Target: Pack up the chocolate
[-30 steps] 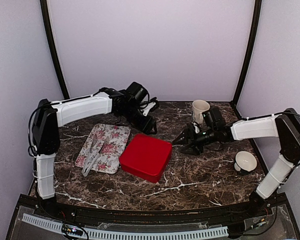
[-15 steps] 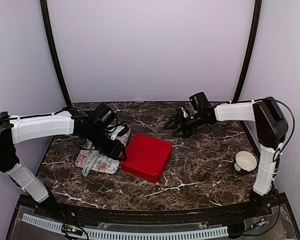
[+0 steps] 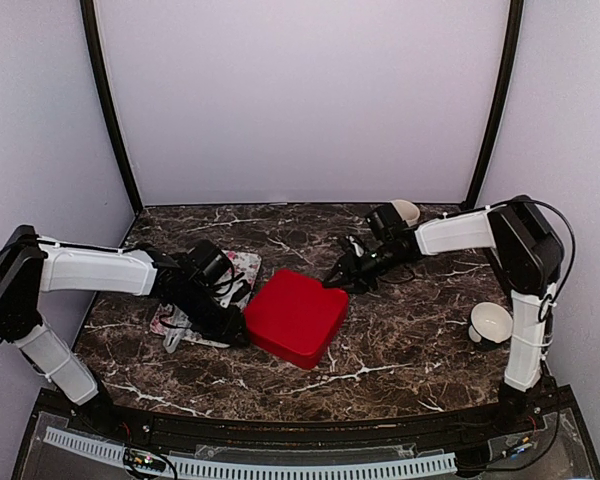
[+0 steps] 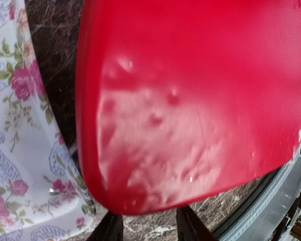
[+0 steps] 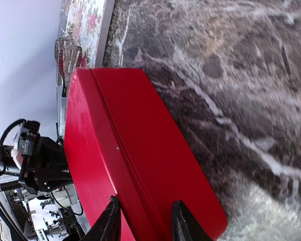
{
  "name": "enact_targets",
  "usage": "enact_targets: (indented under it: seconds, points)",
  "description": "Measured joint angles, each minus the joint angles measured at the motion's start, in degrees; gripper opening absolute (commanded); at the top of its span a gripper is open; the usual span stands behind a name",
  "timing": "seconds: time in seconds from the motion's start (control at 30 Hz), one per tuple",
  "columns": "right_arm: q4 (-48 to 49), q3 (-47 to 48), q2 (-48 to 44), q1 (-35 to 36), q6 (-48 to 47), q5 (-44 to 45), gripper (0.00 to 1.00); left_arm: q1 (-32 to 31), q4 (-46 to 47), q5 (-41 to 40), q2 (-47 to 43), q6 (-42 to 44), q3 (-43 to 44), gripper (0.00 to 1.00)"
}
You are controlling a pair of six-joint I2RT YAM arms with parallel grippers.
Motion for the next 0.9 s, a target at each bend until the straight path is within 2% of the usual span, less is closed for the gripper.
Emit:
enact_targets:
  seconds: [0.1, 0.43, 0.7, 0.9]
  points:
    - [0.8, -5.8, -4.5, 0.0, 0.6, 0.4, 0.29, 0.0, 1.1, -0.1, 3.5, 0.1, 2.9, 0.38]
    - [8.2, -24.0, -17.1, 1.2, 6.7, 1.7, 0.29, 2.2, 0.5, -0.4, 9.8, 1.8, 8.9, 0.39]
    - [13.3, -30.2, -20.7, 2.8, 11.7, 1.5, 0.27, 3.8, -3.7, -2.0, 9.0, 6.7, 15.9, 0.42]
    - [17.2, -32.2, -21.2, 2.8, 14.0, 0.7, 0.22, -1.1, -6.2, -2.4, 4.3, 11.7, 26.0, 0.37]
